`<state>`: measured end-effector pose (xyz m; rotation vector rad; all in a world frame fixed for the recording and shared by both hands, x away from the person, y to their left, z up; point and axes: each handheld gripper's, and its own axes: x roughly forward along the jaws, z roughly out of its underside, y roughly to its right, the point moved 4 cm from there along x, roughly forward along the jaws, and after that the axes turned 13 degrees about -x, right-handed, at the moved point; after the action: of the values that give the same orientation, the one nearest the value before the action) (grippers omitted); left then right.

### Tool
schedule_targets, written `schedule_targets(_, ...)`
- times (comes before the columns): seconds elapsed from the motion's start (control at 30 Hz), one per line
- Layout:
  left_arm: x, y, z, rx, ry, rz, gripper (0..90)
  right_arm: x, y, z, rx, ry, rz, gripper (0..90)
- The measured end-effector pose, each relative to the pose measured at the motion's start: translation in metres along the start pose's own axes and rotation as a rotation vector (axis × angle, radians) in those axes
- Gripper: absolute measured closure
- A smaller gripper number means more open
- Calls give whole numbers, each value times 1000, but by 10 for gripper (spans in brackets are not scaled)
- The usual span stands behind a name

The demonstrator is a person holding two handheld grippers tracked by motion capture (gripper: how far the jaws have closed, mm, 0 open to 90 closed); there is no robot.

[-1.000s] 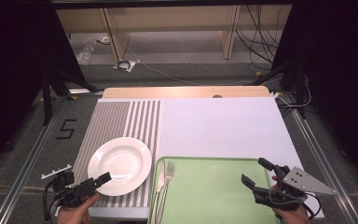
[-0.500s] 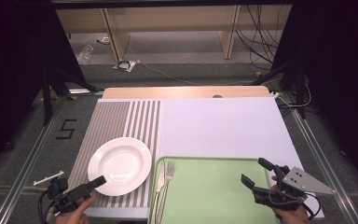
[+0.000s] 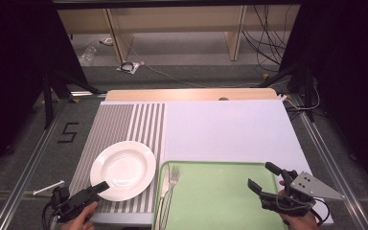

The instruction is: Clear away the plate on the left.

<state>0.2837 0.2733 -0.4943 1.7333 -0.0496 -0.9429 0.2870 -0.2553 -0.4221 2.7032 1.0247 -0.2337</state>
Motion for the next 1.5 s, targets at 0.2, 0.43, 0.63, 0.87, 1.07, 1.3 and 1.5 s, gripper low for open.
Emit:
schedule_targets(0.2, 7, -6, 0, -59, -15, 1, 215, 0, -1, 0, -1, 1, -1, 196)
schedule_targets(0.43, 13, -7, 4, -131, -17, 27, 254, 1, -1, 0, -1, 0, -2, 197)
schedule_targets(0.63, 19, -10, 5, -178, -11, 31, 304, 1, -1, 0, 2, -3, -1, 196)
schedule_targets(0.87, 21, -11, 4, -216, 3, 41, 372, 1, -1, 0, 2, -4, -2, 197)
schedule_targets(1.07, 28, -13, 5, -253, -4, 42, 430, 1, -1, 0, 1, -4, -2, 197)
schedule_targets(1.3, 31, -13, 6, -267, 8, 32, 512, 1, -1, 0, 2, -4, -3, 197)
schedule_targets(1.5, 35, -14, 6, -280, 17, 32, 568, 1, -1, 0, 0, -5, -3, 197)
